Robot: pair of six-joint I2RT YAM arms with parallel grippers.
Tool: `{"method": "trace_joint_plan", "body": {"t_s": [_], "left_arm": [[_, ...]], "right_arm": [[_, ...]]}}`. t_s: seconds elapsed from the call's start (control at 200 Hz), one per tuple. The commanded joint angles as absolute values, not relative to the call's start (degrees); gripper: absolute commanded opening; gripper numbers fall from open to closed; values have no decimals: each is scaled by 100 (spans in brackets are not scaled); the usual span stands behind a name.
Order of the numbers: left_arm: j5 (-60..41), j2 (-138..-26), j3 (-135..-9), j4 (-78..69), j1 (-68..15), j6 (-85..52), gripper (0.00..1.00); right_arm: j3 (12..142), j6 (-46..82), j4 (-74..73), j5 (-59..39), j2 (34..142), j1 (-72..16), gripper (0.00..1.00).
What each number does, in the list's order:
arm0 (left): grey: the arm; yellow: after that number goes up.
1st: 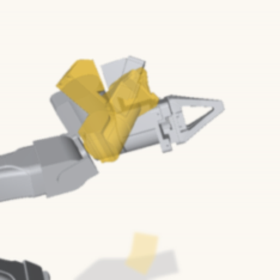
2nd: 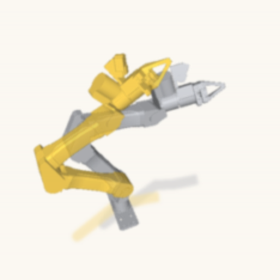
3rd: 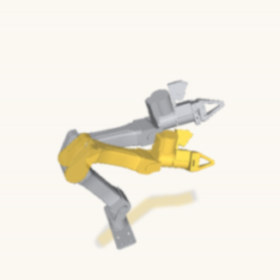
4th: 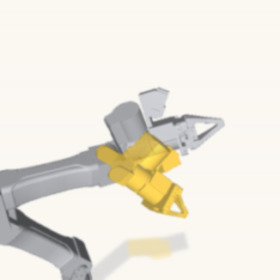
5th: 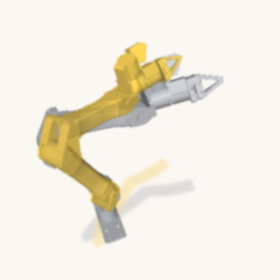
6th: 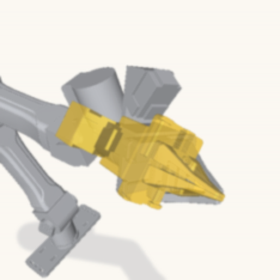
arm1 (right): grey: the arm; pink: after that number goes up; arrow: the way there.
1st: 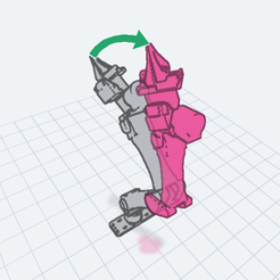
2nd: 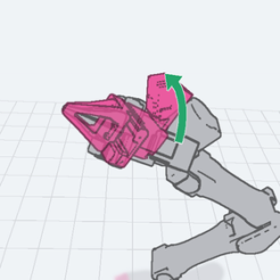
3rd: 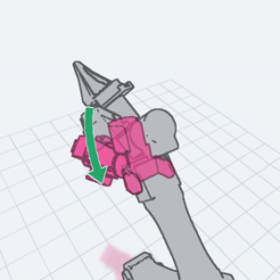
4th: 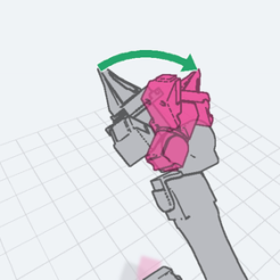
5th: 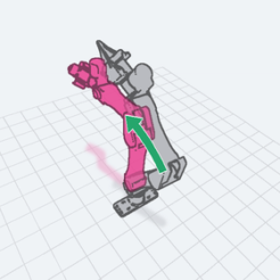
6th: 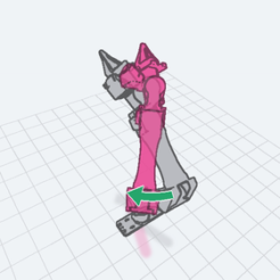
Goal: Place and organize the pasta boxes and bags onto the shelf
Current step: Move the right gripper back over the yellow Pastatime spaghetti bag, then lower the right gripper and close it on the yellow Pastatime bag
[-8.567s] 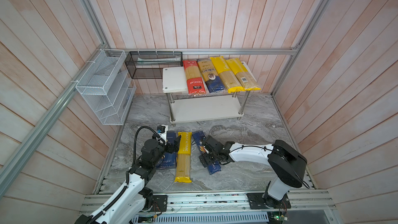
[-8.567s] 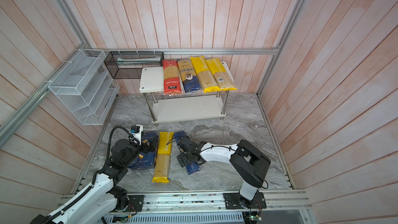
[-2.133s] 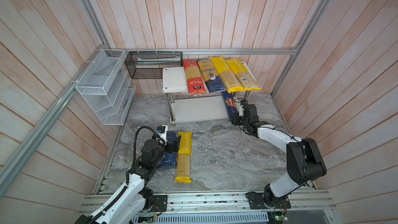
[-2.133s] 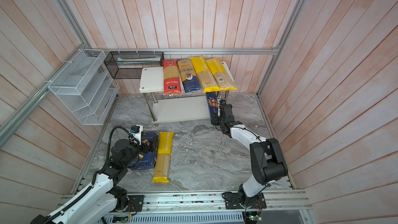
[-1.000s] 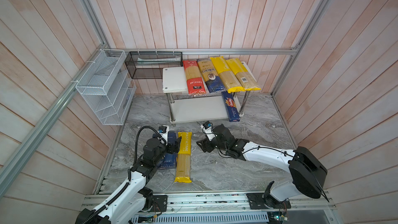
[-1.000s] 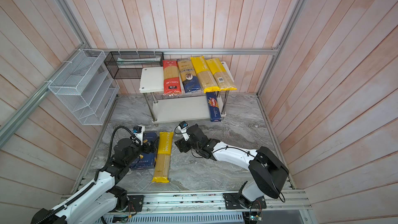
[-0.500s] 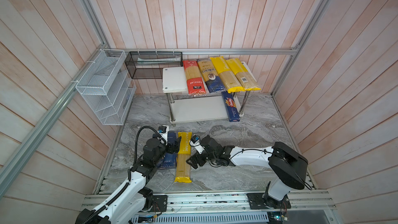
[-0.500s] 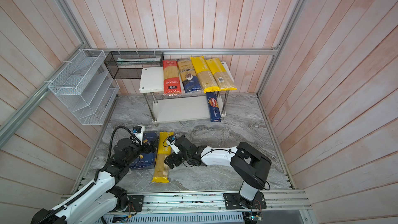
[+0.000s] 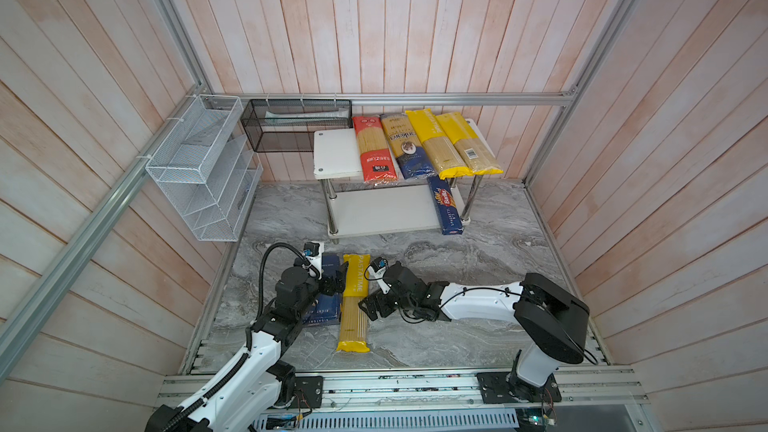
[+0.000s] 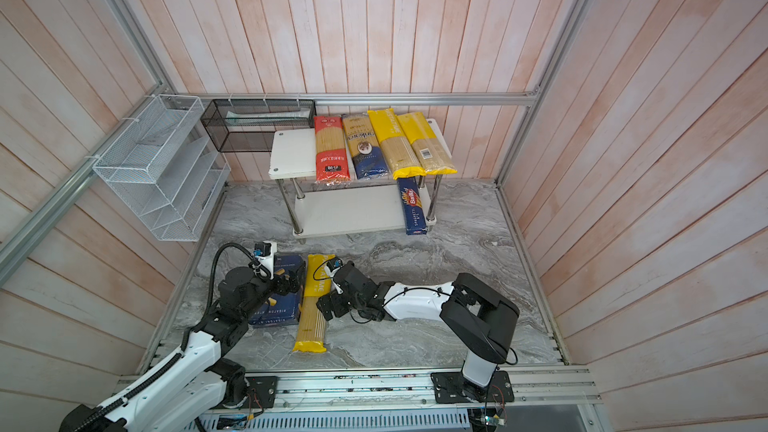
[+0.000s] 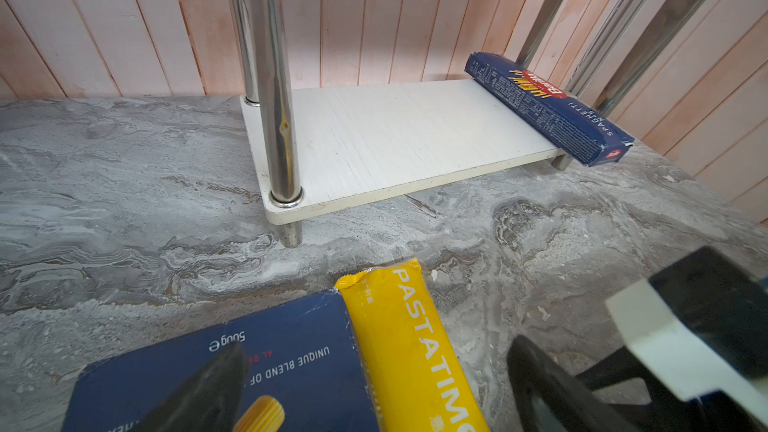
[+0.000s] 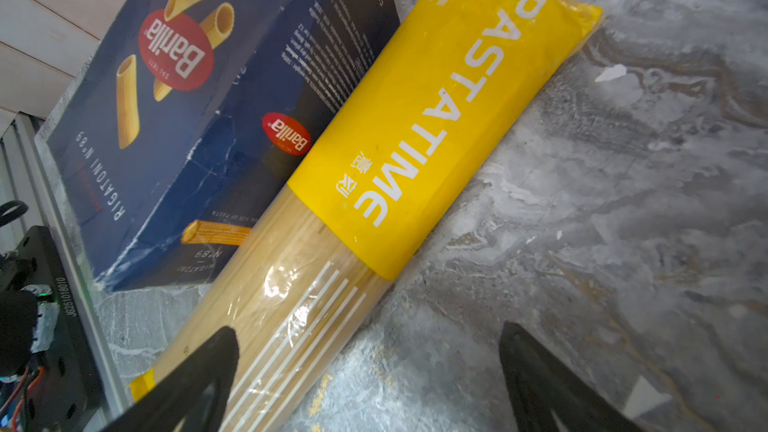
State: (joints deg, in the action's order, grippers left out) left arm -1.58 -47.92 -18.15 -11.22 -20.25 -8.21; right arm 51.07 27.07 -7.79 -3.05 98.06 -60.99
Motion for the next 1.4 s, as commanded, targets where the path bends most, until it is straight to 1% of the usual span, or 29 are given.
{"method": "trace_joint_plan", "body": {"t_s": [0.0,0.195,0.33,0.495,0.62,1.055,1.3,1.395], "left_arm": [[-18,-4717,-1859,-1084,-2013,-883,100],[-1,-4737,-1863,-1081,-2010,-890,100],[-9,-4784,-1894,-1081,-2013,-891,100],[13,-4689,-1850,-1080,-2008,-900,100],[75,-4505,-1767,-1082,-2008,-929,100],[6,-4484,-1749,-1090,-2004,-916,100],[68,-4576,-1798,-1078,-2000,-939,100],[49,-4552,-1789,-1081,-1997,-932,100]], "right_arm": [[5152,2877,-950,-303,9921,-6106,98],[5313,3014,-927,-440,10242,-6107,98],[5347,3108,-923,-269,10311,-6095,98],[5570,3041,-541,-72,10448,-6094,98],[5624,3076,-494,-183,10511,-6104,98],[6310,3094,-26,-622,11004,-6162,98],[6695,2963,553,-322,11314,-6262,98],[6866,2760,996,42,11415,-6260,98]]}}
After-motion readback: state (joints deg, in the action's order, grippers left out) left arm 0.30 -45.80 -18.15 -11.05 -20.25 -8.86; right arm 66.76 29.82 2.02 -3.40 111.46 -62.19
